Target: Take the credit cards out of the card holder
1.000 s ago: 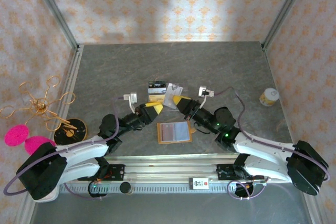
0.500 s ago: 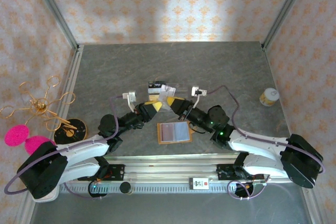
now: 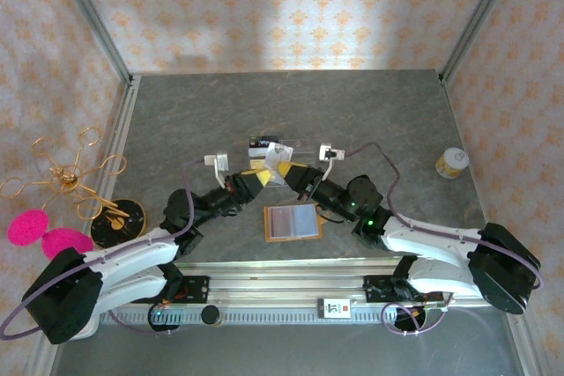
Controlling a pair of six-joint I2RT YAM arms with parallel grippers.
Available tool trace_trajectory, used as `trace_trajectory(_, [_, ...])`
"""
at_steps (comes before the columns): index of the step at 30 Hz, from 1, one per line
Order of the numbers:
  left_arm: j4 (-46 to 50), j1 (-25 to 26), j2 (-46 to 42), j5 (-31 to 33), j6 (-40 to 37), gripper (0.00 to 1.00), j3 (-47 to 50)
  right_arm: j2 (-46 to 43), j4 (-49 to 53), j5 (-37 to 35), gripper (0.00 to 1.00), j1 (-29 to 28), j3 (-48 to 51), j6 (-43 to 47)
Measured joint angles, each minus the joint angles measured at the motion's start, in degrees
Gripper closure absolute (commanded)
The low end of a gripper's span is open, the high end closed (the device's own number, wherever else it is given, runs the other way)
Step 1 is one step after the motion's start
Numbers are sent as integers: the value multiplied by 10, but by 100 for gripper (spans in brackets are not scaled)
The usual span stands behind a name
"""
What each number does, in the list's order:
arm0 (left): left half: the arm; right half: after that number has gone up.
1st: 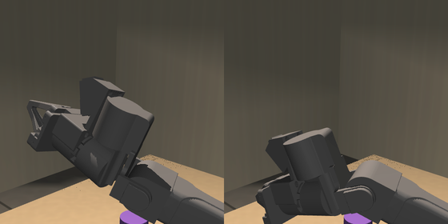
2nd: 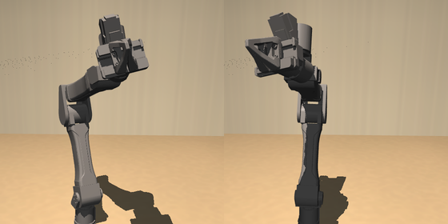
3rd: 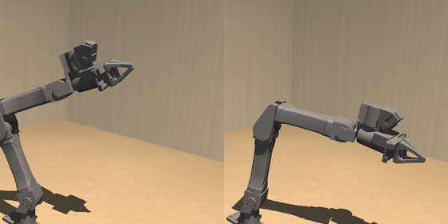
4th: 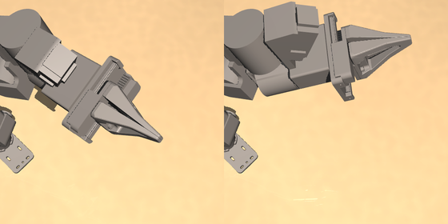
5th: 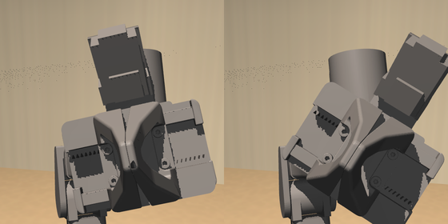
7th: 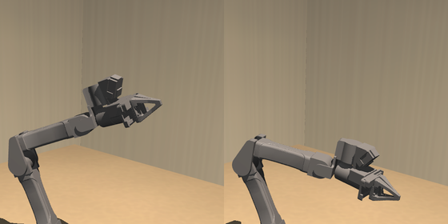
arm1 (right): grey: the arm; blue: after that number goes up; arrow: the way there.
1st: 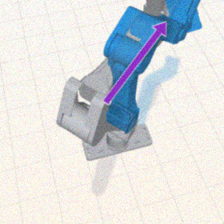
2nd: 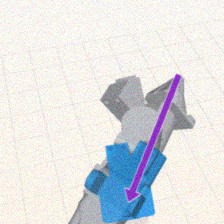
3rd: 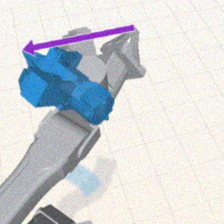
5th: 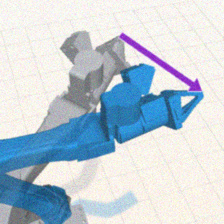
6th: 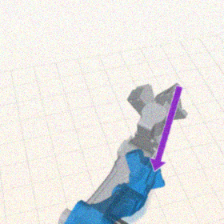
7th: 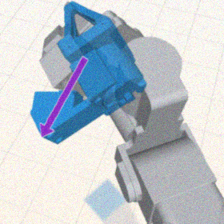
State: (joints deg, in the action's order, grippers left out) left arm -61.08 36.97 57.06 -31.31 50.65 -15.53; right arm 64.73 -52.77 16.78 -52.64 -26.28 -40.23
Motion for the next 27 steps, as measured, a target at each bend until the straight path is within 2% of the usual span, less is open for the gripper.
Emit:
trace_trajectory(2, [52, 0, -10, -3, -27, 100, -30, -11, 34, 4, 63, 2, 0, 5])
trace_trajectory(5, [157, 0, -34, -4, -87, 100, -84, -65, 96, 7, 63, 14, 8, 10])
trace_trajectory(8, [279, 0, -49, 2, -166, 100, -151, -160, 148, 0, 63, 47, 39, 13])
trace_trajectory(11, [408, 0, -38, 16, -263, 100, -230, -240, 191, -9, 63, 71, 70, 13])
trace_trajectory(14, [507, 0, -24, 26, -372, 100, -287, -281, 233, -14, 64, 80, 86, 13])
trace_trajectory(20, [670, -8, 10, 30, -604, 100, -367, -285, 284, -12, 65, 100, 94, 15])
trace_trajectory(27, [800, -124, 113, -33, -783, 100, -433, -252, 293, 5, 68, 132, 94, 15])
